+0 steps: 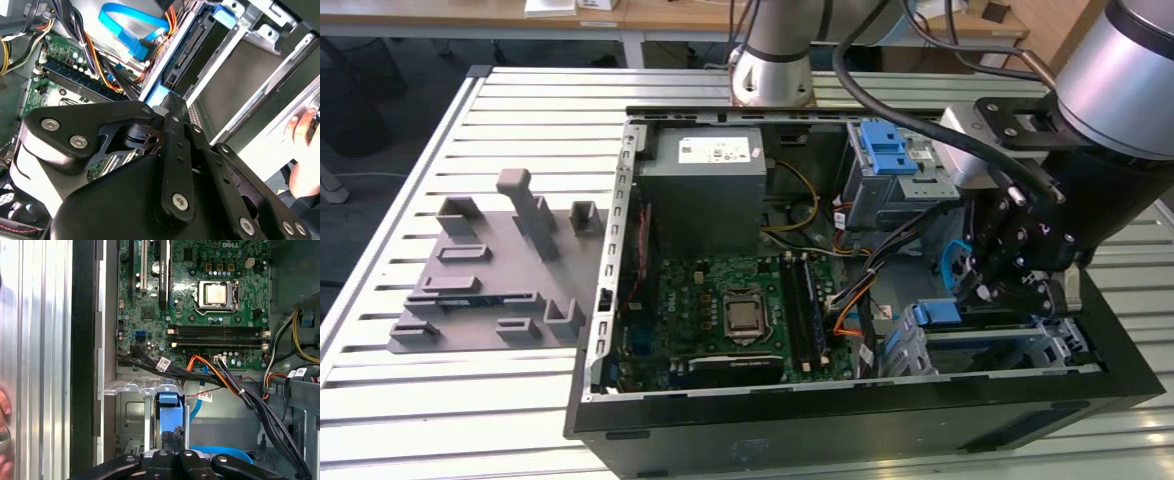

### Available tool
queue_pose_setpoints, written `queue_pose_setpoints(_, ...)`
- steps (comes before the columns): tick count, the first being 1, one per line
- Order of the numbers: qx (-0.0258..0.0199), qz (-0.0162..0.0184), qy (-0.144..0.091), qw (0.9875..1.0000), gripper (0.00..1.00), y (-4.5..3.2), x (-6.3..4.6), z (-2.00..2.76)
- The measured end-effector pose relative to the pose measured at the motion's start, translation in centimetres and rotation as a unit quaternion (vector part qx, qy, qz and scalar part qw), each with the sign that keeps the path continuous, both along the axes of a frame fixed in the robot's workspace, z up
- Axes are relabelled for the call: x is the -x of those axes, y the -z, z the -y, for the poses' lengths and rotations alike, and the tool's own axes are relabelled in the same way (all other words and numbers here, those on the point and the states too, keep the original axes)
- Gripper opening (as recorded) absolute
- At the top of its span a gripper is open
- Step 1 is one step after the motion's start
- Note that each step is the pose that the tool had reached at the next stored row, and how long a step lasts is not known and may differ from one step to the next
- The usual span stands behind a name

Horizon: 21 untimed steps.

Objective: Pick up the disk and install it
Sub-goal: 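Insert the first disk wire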

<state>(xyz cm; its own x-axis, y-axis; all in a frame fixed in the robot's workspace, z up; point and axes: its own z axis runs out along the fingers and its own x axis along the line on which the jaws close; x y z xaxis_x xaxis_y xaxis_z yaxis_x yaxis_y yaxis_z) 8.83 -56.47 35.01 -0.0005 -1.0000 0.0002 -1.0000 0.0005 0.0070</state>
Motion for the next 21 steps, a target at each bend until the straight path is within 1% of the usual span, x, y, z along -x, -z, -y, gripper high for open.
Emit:
queue_pose_setpoints(7,-0.0005,0.0000,0.000,1.0000,0.11,0.03,-1.3,0.00)
queue_pose_setpoints(10,-0.0006,0.0000,0.000,1.0000,0.11,0.01,-1.3,0.00)
queue_pose_setpoints(16,-0.0005,0.0009,0.000,1.0000,0.11,-0.68,-1.3,-0.06)
queue_pose_setpoints(21,-0.0006,0.0014,0.000,1.0000,0.11,-1.37,-1.3,-0.23)
